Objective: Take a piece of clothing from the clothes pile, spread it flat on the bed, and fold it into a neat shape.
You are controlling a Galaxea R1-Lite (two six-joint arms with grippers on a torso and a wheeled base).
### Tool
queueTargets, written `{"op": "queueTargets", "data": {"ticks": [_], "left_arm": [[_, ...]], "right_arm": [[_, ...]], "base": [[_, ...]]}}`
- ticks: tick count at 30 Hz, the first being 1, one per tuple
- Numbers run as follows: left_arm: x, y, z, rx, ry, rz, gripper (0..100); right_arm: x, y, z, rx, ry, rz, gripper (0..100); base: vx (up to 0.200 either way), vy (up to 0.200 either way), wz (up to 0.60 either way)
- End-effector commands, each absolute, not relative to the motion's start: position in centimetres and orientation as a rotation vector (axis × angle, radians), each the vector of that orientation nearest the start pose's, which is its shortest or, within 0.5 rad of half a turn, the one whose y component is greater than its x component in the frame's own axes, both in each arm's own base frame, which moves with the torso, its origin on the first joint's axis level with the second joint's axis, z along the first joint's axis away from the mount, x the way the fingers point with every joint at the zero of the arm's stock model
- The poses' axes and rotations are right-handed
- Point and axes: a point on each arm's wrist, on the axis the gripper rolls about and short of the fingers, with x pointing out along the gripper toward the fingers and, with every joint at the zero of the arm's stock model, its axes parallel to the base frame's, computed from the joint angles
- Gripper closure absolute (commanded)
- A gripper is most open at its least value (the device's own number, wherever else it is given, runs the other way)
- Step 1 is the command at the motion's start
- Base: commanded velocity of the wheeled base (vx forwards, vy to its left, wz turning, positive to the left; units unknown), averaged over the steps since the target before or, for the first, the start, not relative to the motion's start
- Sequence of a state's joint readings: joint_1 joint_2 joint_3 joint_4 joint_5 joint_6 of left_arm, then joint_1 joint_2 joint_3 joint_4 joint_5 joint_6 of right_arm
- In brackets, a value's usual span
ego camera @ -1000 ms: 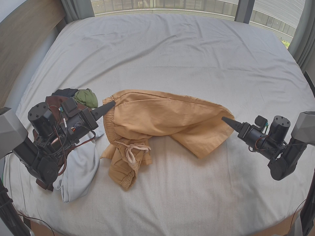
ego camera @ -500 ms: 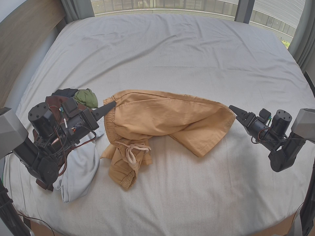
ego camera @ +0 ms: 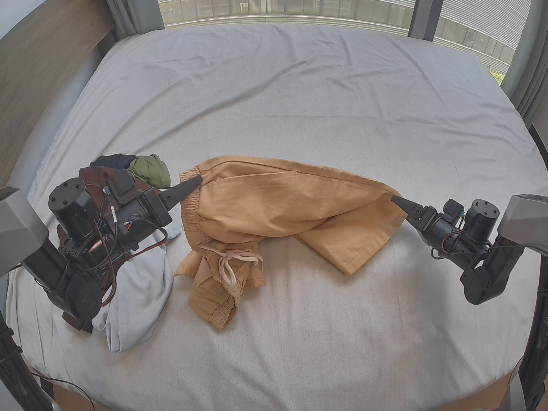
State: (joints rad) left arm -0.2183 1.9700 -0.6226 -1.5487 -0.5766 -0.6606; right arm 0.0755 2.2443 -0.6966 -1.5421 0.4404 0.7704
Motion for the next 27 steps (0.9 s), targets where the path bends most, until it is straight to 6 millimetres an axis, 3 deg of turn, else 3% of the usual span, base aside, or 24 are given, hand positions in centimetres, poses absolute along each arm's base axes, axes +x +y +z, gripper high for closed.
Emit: {"op": "queueTargets", "data": {"ticks": [1,9,20,27], "left_arm": [[31.6,-8.2,14.2,-0.587,0.066,-0.828,100],[31.6,-8.2,14.3,-0.586,0.064,-0.826,100],[31.7,-8.3,14.1,-0.588,0.071,-0.826,100],[31.7,-8.2,14.1,-0.588,0.07,-0.825,100]], "right_arm": [[36.5,3.9,5.8,0.756,0.211,0.49,0],[36.3,4.4,6.7,0.752,0.194,0.513,0],[34.6,6.3,10.0,0.74,0.146,0.595,0],[34.8,6.1,10.3,0.742,0.131,0.595,0]], "base": [[0.0,0.0,0.0],[0.0,0.0,0.0],[0.0,0.0,0.0],[0.0,0.0,0.0]]}}
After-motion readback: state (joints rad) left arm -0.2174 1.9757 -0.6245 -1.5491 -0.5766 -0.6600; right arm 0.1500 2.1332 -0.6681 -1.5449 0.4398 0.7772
